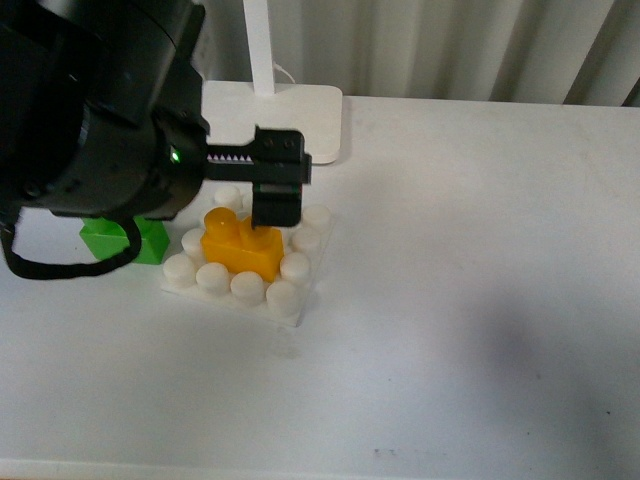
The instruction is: Insert yellow block into base center
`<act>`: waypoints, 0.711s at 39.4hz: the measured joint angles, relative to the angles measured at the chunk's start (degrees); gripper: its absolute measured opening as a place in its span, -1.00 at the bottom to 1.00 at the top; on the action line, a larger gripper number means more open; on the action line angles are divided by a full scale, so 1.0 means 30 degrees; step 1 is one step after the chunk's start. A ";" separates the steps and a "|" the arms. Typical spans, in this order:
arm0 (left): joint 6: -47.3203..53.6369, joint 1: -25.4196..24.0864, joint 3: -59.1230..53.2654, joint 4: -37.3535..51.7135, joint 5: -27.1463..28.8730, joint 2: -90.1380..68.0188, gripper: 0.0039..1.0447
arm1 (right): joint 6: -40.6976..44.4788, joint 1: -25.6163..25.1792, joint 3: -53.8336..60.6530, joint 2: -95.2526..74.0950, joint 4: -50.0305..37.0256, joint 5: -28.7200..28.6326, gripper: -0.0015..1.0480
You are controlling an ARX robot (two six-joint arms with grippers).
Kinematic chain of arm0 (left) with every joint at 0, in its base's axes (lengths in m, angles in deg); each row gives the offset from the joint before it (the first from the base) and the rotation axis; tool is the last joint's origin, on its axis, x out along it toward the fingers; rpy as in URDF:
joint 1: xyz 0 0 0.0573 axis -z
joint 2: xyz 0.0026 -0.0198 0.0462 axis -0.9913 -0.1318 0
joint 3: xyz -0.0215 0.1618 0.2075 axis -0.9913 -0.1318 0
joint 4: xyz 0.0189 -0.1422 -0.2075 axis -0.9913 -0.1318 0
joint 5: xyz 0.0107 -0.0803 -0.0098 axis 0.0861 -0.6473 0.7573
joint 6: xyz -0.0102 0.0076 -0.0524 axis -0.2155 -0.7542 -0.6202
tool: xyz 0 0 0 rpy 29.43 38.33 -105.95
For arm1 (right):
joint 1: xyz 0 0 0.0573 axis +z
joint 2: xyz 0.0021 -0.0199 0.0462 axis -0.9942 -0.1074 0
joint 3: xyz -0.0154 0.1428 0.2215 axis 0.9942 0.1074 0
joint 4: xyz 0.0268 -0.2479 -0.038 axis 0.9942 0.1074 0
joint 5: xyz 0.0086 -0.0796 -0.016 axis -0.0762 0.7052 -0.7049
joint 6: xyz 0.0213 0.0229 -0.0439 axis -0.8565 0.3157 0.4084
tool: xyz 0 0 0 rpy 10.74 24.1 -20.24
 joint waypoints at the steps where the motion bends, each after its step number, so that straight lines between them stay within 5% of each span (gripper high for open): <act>1: -0.0007 -0.0029 -0.0087 -0.0007 0.0015 0.0277 0.88 | 0.0000 0.0000 0.0000 0.0000 0.0000 -0.0007 0.82; 11: -0.0029 -0.0612 -0.2572 -0.0335 -0.0255 0.5136 0.88 | 0.0000 0.0000 0.0000 0.0000 0.0000 0.0000 0.82; 17: -0.0036 -0.2630 -0.4991 -0.0780 -0.0838 1.1009 0.88 | 0.0000 0.0000 0.0000 0.0000 0.0000 -0.0007 0.82; 22: 0.3045 -0.5348 -0.9187 0.6462 -0.2171 1.5373 0.48 | 0.0000 0.0000 0.0000 0.0000 0.0000 0.0000 0.82; 28: 0.4889 -0.6739 -1.1817 0.8284 -0.3198 1.8593 -0.15 | 0.0000 0.0000 0.0000 0.0000 0.0000 -0.0022 0.82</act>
